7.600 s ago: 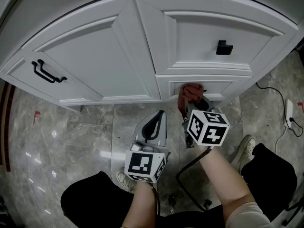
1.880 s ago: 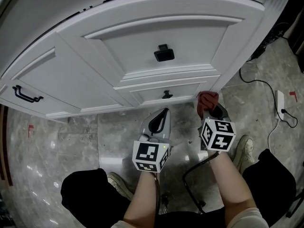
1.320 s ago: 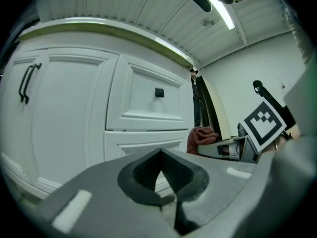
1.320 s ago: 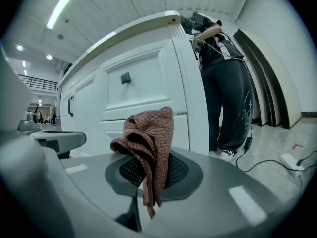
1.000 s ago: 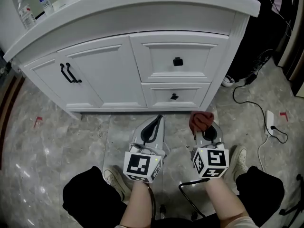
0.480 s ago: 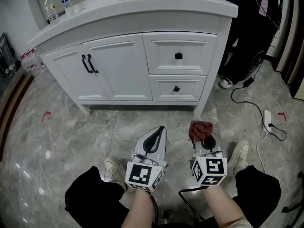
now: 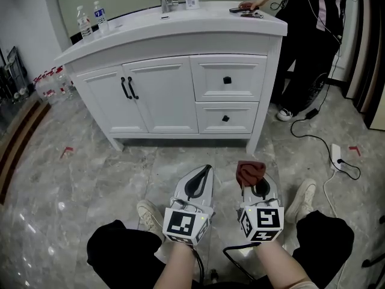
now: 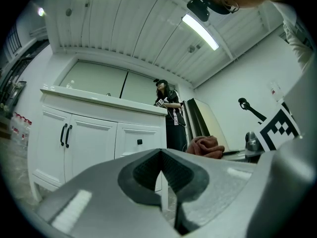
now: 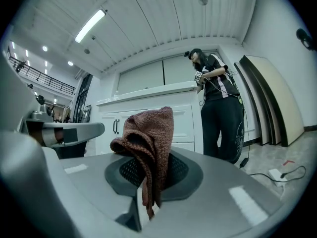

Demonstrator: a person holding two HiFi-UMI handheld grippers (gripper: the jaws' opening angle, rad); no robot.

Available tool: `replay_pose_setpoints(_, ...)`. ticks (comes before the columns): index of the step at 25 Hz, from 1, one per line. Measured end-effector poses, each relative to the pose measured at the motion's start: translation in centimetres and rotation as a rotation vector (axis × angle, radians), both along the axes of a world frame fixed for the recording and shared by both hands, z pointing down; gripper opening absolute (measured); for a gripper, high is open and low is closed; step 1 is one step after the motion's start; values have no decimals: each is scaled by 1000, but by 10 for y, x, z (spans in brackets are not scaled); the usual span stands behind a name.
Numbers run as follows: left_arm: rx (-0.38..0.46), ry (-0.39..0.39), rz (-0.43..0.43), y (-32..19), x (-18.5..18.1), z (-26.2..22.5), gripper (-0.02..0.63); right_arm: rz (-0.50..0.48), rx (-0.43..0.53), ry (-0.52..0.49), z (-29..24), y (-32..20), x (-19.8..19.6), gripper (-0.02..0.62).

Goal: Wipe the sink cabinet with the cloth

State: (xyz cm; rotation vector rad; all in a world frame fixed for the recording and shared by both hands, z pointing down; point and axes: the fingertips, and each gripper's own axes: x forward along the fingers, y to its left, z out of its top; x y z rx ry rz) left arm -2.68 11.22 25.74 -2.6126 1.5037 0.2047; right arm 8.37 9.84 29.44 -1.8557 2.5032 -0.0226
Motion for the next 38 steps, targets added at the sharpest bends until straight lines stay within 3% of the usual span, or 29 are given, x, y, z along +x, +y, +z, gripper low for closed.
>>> replay_pose_setpoints(10,0,15,12,17,2,-3,0,29,-4,-67,-7,18,11,78)
replay_pose_setpoints(38,-23,-30,6,23,9,0,0,-20,-31,-35,-3,28,-1,77)
